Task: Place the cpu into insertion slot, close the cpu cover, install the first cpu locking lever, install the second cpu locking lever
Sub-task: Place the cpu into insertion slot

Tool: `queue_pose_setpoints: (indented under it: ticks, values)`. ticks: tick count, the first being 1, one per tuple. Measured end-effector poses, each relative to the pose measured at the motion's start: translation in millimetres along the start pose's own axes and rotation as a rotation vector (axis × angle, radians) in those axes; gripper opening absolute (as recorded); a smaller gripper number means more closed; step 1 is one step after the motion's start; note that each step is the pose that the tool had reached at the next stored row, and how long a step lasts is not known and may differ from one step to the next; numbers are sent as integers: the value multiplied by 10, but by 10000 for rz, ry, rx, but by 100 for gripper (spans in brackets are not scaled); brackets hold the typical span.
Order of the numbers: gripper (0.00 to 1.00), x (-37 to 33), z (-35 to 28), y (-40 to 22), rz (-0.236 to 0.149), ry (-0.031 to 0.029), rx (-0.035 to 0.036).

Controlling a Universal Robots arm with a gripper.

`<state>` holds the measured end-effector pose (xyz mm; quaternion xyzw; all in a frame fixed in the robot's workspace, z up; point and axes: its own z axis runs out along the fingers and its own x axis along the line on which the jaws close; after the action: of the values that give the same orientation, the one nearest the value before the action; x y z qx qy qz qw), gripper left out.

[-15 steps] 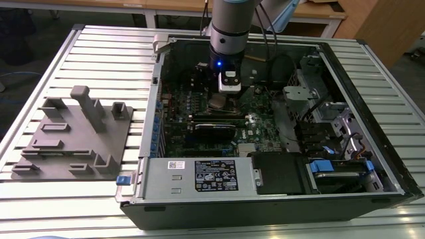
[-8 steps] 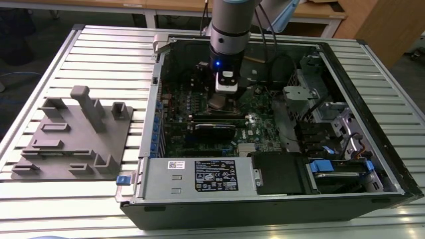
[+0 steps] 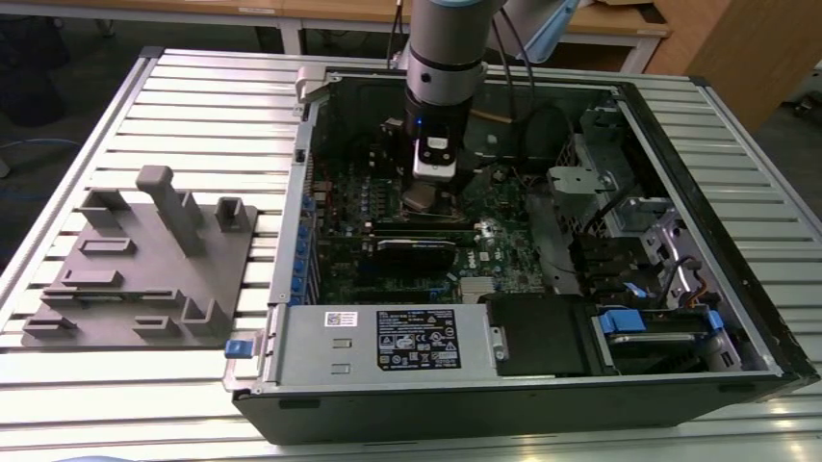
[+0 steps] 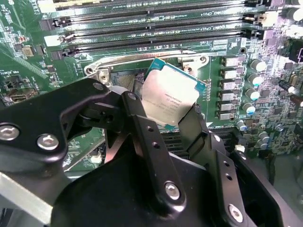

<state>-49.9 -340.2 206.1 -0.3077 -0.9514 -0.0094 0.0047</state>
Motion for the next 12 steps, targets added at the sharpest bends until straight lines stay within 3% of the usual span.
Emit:
queue_pose_setpoints:
  ticks: [5, 12]
  values:
    - [54, 0, 5, 0, 732, -11, -10]
    - [54, 0, 5, 0, 736, -11, -11]
